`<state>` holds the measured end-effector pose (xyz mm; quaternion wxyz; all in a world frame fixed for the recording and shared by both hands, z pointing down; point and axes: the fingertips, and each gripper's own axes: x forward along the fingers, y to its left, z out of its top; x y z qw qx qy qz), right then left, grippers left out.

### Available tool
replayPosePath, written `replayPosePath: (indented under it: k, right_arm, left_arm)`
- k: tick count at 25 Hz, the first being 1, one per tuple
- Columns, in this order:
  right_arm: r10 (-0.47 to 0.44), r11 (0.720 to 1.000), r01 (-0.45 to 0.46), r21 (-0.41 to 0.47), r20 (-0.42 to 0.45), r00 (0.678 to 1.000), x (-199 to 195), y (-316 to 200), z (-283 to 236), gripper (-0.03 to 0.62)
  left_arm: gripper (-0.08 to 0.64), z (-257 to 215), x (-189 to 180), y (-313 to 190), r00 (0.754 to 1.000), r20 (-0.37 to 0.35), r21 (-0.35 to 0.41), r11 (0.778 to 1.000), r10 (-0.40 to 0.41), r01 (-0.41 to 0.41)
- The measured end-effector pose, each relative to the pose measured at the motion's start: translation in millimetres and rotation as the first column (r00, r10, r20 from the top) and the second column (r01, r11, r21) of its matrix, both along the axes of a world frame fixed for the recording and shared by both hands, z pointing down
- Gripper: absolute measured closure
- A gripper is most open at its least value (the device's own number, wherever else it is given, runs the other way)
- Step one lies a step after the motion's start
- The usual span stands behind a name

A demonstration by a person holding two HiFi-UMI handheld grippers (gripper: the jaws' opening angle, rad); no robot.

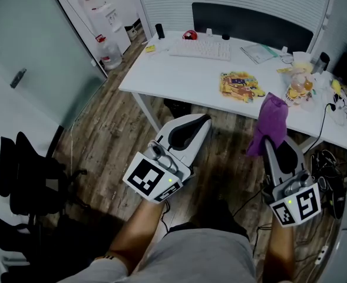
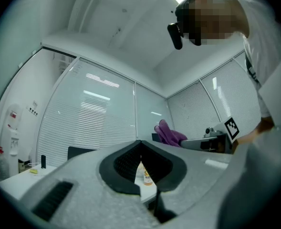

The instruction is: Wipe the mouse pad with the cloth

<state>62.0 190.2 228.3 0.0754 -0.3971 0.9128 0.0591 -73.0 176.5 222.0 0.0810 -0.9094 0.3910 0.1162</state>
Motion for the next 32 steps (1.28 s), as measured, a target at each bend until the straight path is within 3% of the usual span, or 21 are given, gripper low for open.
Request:
replayPosePath:
  k: [24, 32]
  right_arm:
    - [-0.069, 0.997, 0.07, 0.011, -0.065, 0.995, 54, -188, 10, 0.522]
    - [-0.114, 0.994, 0.114, 0.0, -0.065, 0.991, 58, -230, 15, 0.522]
  left_arm:
    - [0.545, 6, 49, -183, 0.995, 0.043, 0.013, 0.996, -0.094, 0.094]
    - [0.545, 9, 57, -219, 0.988, 0.048, 0.008, 0.99, -0.144, 0.144]
